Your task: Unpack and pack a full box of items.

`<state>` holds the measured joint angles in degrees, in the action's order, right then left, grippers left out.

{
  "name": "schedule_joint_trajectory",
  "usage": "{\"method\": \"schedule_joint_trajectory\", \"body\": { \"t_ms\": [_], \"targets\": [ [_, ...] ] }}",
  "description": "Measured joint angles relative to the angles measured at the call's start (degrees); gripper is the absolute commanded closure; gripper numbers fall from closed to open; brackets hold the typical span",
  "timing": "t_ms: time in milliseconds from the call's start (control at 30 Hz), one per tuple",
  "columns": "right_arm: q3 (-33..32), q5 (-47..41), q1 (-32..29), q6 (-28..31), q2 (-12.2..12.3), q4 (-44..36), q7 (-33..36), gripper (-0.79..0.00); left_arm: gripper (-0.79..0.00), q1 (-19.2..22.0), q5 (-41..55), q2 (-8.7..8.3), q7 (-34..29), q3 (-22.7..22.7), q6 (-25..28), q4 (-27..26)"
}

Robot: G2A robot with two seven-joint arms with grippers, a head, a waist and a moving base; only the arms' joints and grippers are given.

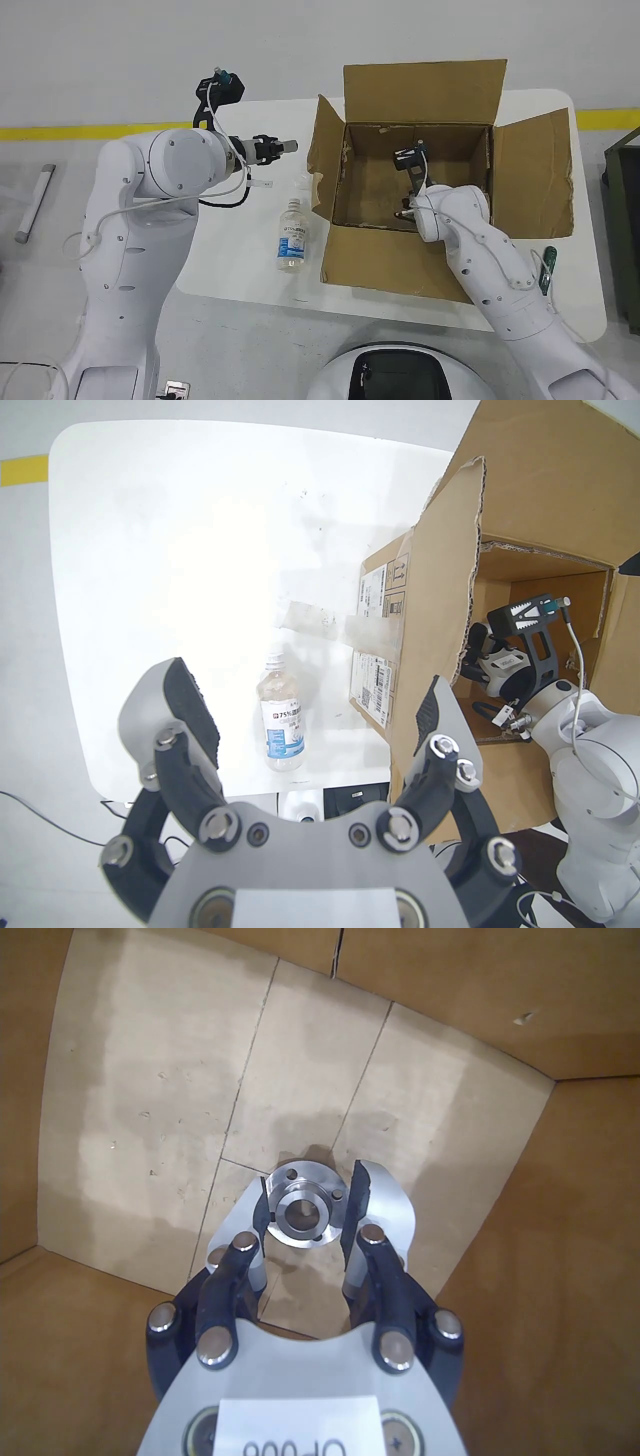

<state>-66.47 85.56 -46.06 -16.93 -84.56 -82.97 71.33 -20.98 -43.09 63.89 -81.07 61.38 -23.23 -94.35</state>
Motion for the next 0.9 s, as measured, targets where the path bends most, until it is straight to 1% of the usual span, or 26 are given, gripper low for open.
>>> {"method": "schedule_joint_trajectory", "body": {
  "t_ms": [433,500,667,700,733,800,833,867,900],
  "targets": [
    [1.4,0.3,1.5,0.7,-0.9,3.4,-0.1,-0.336,-0.785,0.0,0.0,0.00,0.0,0.0,0.0,0.0],
    [1.6,0.6,1.8,0.9,-1.0,3.7,0.1,-0.326,-0.785,0.0,0.0,0.00,0.0,0.0,0.0,0.0],
    [1.7,1.6,1.9,1.1,-1.1,3.9,0.4,-0.262,-0.785,0.0,0.0,0.00,0.0,0.0,0.0,0.0],
    [1.7,1.7,1.8,1.1,-1.2,3.8,0.5,-0.222,-0.785,0.0,0.0,0.00,0.0,0.0,0.0,0.0],
    [1.6,1.8,1.8,1.2,-1.2,3.7,0.5,-0.157,-0.785,0.0,0.0,0.00,0.0,0.0,0.0,0.0],
    [1.5,2.0,1.7,1.4,-1.2,3.7,0.6,-0.092,-0.785,0.0,0.0,0.00,0.0,0.0,0.0,0.0],
    [1.5,2.2,1.7,1.5,-1.3,3.6,0.7,-0.083,-0.785,0.0,0.0,0.00,0.0,0.0,0.0,0.0],
    [1.5,2.3,1.6,1.5,-1.3,3.6,0.7,-0.028,-0.785,0.0,0.0,0.00,0.0,0.0,0.0,0.0],
    [1.4,2.4,1.6,1.6,-1.3,3.6,0.8,0.000,-0.785,0.0,0.0,0.00,0.0,0.0,0.0,0.0]
  ]
}}
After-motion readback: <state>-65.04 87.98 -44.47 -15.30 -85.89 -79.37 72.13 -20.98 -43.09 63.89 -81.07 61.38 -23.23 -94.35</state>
